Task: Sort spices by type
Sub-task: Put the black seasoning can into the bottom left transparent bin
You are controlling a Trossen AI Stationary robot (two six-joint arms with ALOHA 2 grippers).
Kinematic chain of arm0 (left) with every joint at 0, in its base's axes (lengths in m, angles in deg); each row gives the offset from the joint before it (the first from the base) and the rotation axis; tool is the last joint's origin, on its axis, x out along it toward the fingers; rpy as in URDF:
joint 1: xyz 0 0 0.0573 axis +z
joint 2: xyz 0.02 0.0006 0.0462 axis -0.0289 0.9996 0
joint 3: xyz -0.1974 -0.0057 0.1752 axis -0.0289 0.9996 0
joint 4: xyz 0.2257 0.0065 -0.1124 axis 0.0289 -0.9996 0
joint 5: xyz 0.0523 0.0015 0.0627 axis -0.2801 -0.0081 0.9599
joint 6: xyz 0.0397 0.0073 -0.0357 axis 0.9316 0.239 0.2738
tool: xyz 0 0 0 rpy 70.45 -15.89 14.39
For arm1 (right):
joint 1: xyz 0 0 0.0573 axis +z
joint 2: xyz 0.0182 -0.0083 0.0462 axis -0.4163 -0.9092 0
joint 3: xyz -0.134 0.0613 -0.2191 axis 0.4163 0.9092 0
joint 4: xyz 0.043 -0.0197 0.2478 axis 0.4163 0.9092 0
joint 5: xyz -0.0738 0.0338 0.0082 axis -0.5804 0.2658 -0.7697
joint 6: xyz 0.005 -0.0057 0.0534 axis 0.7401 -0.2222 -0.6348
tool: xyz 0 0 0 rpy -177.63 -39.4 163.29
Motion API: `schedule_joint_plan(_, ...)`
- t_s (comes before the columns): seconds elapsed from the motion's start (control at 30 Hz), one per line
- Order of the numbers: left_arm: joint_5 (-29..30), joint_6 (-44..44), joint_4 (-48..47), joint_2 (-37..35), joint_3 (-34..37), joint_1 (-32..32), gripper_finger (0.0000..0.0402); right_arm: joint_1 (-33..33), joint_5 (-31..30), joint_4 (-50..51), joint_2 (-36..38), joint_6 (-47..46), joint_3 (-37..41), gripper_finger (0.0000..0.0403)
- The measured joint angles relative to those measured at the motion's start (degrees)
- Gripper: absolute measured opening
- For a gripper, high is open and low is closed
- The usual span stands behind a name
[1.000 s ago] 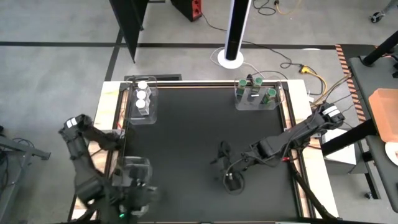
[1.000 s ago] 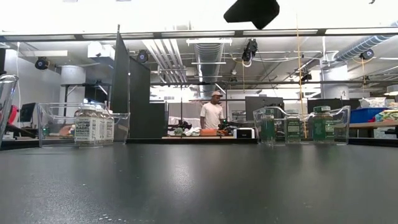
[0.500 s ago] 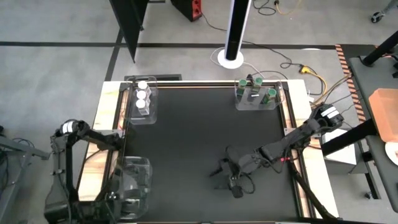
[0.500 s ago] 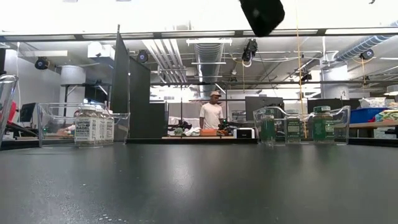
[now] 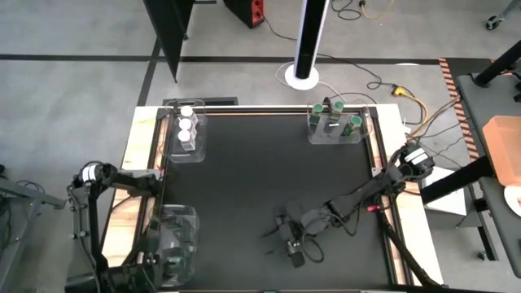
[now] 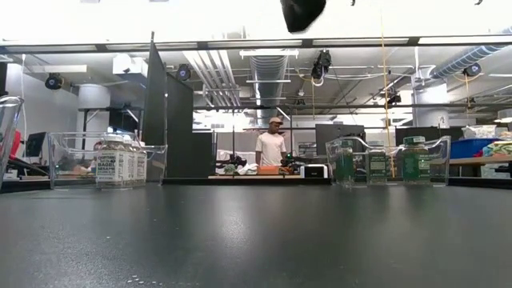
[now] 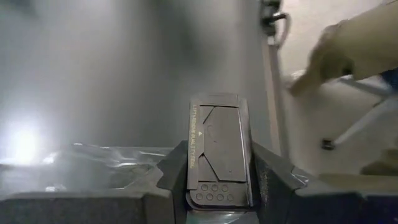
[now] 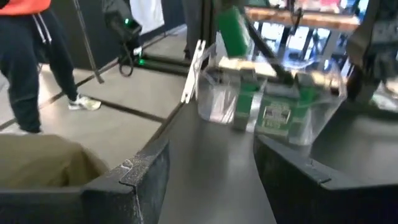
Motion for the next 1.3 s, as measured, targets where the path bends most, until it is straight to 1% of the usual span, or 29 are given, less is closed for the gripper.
schedule_joint_plan(0.2, 1.75, 2.68, -6.24, -2.05, 0.0, 2.25, 0.0109, -0.7, -0.02, 0.87, -2.85, 5.96, -5.82, 0.022)
schedule_joint_plan(0.37, 4.31, 7.59, -7.2, -6.22, 0.02, 2.2, 0.0109, -2.75, 0.1, 2.49, -2.53, 7.33, -7.11, 0.0214)
schedule_joint_plan(0.43, 5.5, 8.12, -8.55, -8.27, 0.46, 2.21, 0.0109, -4.44, 0.07, 3.09, -2.24, 7.33, -7.37, 0.0211)
schedule_joint_plan(0.53, 7.43, 8.77, -8.9, -12.35, 2.66, 2.23, 0.0109, -7.34, 0.16, 3.79, -1.54, 7.33, -7.42, 0.0205)
schedule_joint_plan(0.63, 7.34, 8.28, -8.81, -17.6, 7.15, 2.03, 0.0109, -10.51, 1.75, 5.91, -1.38, 7.38, -7.36, 0.0199)
schedule_joint_plan(0.77, 7.64, 6.15, -3.95, -25.94, 16.65, 0.53, 0.0109, -14.76, 5.38, 6.56, -1.38, 7.41, -6.47, 0.0192)
schedule_joint_plan(0.9, 8.21, 6.47, 7.45, -32.43, 25.89, 0.59, 0.0109, -18.58, 6.59, 6.82, -1.35, 6.62, -5.23, 0.0189)
schedule_joint_plan(0.97, 7.01, 6.52, 11.93, -34.23, 29.3, 0.58, 0.0109, -19.92, 6.77, 6.56, -1.35, 5.52, -4.87, 0.0189)
schedule_joint_plan(1.03, 3.98, 5.55, 13.92, -35.08, 31.53, 0.52, 0.0109, -20.89, 8.7, 6.58, -1.35, 4.0, -4.71, 0.0191)
schedule_joint_plan(1.13, -0.62, 2.27, 14.42, -35.09, 33.01, 0.47, 0.0109, -21.23, 12.53, 5.75, -1.35, 2.57, -4.68, 0.0191)
schedule_joint_plan(1.2, -1.36, 0.92, 14.88, -34.12, 33.24, -0.02, 0.0109, -21.15, 13.52, 4.23, -1.35, 2.3, -4.68, 0.0189)
schedule_joint_plan(1.3, -2.33, 1.67, 15.13, -31.88, 33.1, -1.16, 0.0109, -20.54, 14.0, 3.13, -1.35, 1.71, -4.68, 0.0184)
